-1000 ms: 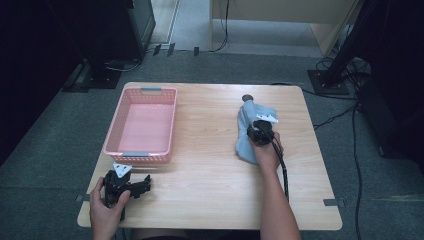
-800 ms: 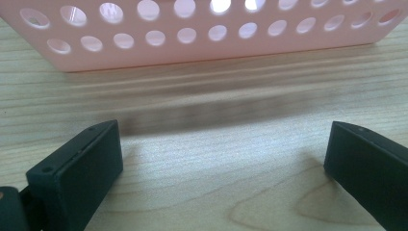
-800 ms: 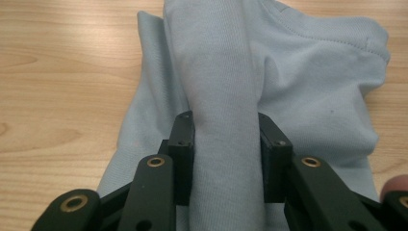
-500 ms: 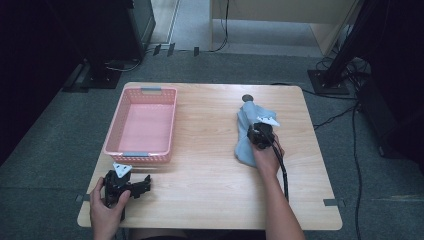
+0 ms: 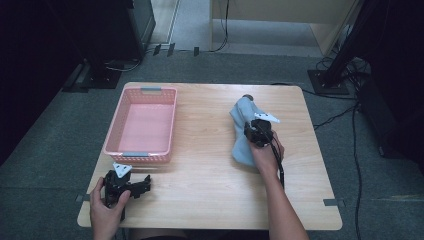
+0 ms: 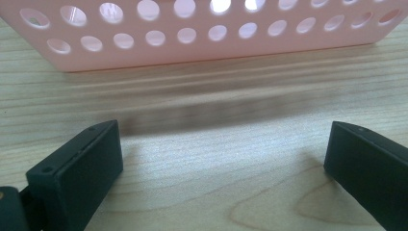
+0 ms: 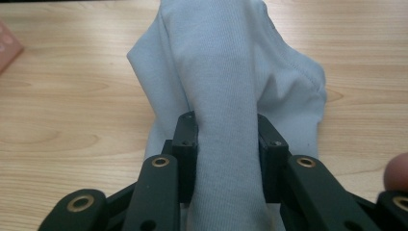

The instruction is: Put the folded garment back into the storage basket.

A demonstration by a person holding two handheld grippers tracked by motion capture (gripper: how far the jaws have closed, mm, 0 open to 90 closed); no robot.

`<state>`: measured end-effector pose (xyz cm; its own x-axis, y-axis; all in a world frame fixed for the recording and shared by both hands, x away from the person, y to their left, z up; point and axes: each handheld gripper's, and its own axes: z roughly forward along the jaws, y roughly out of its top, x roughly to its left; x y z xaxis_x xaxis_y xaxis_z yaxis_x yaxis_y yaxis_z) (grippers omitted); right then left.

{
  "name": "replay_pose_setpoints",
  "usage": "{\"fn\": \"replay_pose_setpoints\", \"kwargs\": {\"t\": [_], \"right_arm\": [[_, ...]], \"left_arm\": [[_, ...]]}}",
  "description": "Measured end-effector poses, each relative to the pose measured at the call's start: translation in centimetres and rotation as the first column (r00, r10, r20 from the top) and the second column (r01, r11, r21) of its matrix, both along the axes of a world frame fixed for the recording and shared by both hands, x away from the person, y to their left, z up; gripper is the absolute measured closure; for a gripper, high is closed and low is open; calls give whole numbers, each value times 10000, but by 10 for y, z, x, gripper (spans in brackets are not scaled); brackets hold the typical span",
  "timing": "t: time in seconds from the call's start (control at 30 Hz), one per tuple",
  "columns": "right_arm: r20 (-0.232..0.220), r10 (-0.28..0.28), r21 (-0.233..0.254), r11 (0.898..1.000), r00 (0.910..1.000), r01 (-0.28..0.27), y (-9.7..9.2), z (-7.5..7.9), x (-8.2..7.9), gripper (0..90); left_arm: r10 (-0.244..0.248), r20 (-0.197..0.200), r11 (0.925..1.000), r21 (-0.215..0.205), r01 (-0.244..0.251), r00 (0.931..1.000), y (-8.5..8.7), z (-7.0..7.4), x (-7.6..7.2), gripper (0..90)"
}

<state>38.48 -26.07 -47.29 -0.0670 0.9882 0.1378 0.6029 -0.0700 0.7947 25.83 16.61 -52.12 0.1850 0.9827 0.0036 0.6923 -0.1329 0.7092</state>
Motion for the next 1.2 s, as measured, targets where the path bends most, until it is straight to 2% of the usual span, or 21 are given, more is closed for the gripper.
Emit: {"fn": "replay_pose_setpoints", "kwargs": {"t": [0.1, 0.23, 0.5, 0.6, 0.83, 0.97, 1.2], "right_arm": [[65, 76, -17, 10000, 10000, -76, 4, 6, -1, 696], [169, 132, 293, 9995, 9998, -137, 10, 13, -2, 700], [253, 354, 296, 9989, 9991, -361, 24, 25, -3, 702], [208, 429, 531, 9976, 9989, -440, 29, 32, -2, 703], [282, 579, 573, 9966, 9979, -595, 40, 47, -2, 703], [292, 754, 532, 9956, 9967, -769, 49, 50, -2, 704], [152, 842, 795, 9932, 9963, -851, 62, 53, -1, 704]], "left_arm": [[0, 1, 10000, 1, 0, 10000, 0, 0, 0, 0], [2, 7, 10000, -6, -2, 10000, 0, 0, 0, 0], [-1, -1, 10000, 2, 1, 10000, 0, 0, 0, 0], [-3, 0, 10000, 1, 3, 10000, 0, 0, 0, 0], [0, -1, 10000, -6, 0, 10000, 0, 0, 0, 0], [7, 5, 10000, -10, -7, 10000, 0, 0, 0, 0], [0, -3, 10000, -5, 0, 10000, 0, 0, 0, 0]]}}
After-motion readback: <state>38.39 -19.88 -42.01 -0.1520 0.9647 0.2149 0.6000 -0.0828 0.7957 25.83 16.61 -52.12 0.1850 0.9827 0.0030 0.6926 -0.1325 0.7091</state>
